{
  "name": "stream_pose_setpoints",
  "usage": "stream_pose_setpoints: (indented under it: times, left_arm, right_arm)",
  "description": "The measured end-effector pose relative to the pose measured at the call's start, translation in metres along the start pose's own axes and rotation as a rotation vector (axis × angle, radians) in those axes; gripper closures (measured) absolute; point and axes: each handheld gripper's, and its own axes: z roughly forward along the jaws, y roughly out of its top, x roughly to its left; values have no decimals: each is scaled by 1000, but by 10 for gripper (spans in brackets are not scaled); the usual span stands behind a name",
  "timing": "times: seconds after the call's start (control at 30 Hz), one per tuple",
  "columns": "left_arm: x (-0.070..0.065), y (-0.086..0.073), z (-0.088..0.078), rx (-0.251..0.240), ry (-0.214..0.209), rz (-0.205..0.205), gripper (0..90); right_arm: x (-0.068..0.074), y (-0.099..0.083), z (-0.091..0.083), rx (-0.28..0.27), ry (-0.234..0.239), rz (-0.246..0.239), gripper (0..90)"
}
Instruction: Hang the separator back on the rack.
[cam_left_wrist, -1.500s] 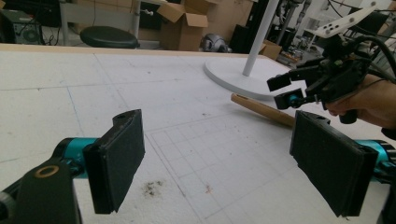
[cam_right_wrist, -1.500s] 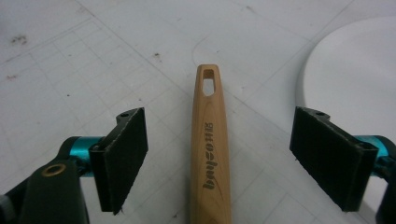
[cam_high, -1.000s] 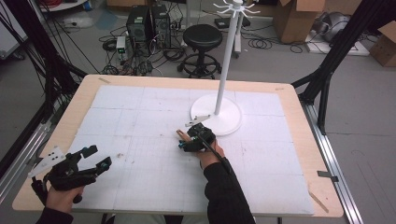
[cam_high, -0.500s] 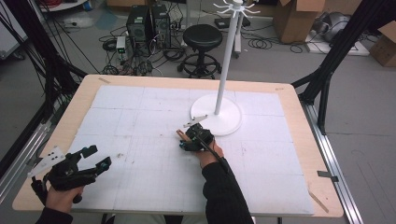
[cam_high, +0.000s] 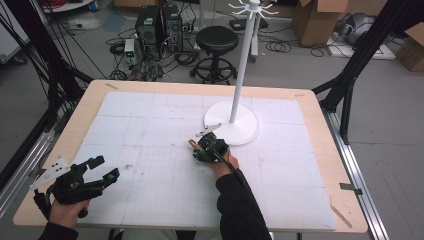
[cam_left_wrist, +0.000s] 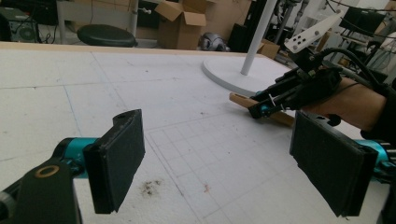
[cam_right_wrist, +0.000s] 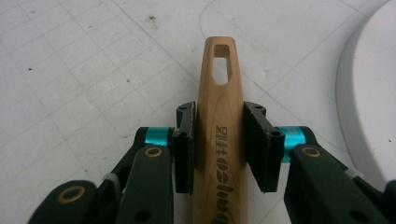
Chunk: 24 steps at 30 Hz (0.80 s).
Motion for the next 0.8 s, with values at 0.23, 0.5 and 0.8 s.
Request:
stream_pose_setpoints:
  times: [0.23, 0.5, 0.8]
  left_arm:
    - [0, 0, 0, 2, 0, 0, 184]
    - [0, 0, 0, 5, 0, 3, 184]
    - [-1, 0, 0, 6, 0, 2, 184]
  right_arm:
    - [0, 0, -1, 3, 5, 2, 665]
    - [-1, 1, -11, -33, 34, 14, 667]
    - [4, 2, -28, -103, 97, 36, 668]
